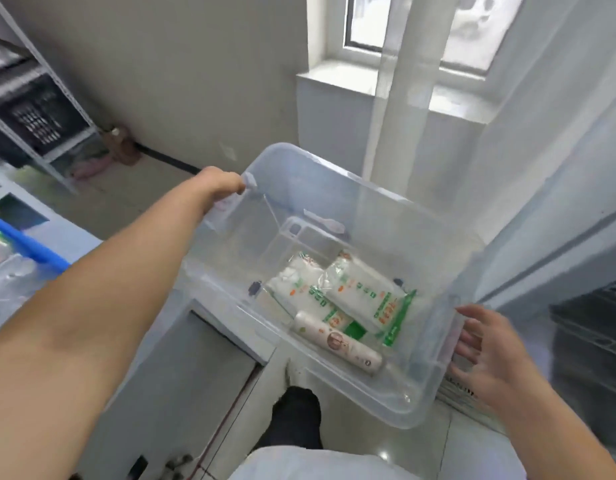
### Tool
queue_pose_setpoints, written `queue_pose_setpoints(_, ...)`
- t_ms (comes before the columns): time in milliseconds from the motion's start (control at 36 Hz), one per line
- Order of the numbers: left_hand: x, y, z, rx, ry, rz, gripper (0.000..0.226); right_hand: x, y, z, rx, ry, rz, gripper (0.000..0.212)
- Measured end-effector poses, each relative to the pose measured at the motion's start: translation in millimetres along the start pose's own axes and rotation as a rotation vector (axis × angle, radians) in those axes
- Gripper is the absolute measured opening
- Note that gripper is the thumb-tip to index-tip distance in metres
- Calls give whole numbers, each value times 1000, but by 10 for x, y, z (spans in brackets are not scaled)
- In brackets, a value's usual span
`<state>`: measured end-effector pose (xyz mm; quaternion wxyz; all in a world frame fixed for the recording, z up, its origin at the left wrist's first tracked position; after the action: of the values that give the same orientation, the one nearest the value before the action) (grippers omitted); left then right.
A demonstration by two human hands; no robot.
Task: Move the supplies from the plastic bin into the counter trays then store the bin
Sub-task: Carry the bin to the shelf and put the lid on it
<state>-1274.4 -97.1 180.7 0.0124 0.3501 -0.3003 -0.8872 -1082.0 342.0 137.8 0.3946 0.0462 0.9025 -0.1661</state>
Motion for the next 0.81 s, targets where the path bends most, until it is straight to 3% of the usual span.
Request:
queue_pose_setpoints(222,1008,817,-186,-110,139,-151,54,1076,-1134,-1032,-245,-2,2,9)
queue_pose_setpoints(306,1326,1081,-392,-162,217,-187,56,1565,-1567,-1278,-331,-81,-15,14)
queue_pose_setpoints(694,2507,2248,-1280,-536,534,-15,58,4319,-4135,-2296,-688,-246,-209,20)
queue_pose_setpoints(806,2658,2559,-1417,-714,604,103,54,5018,-4971,-2556,-755,-276,-313,18)
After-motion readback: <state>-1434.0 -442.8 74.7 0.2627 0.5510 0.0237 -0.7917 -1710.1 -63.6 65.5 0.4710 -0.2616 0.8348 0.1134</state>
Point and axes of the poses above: each hand's wrist, its own x-axis towards the middle knuckle, its own y-axis out of the back of the hand, z = x × y, the point moved 5 cm from there along x, towards the middle knuckle, and after that the axes turned 15 degrees about -z, right-handed, at the moved point
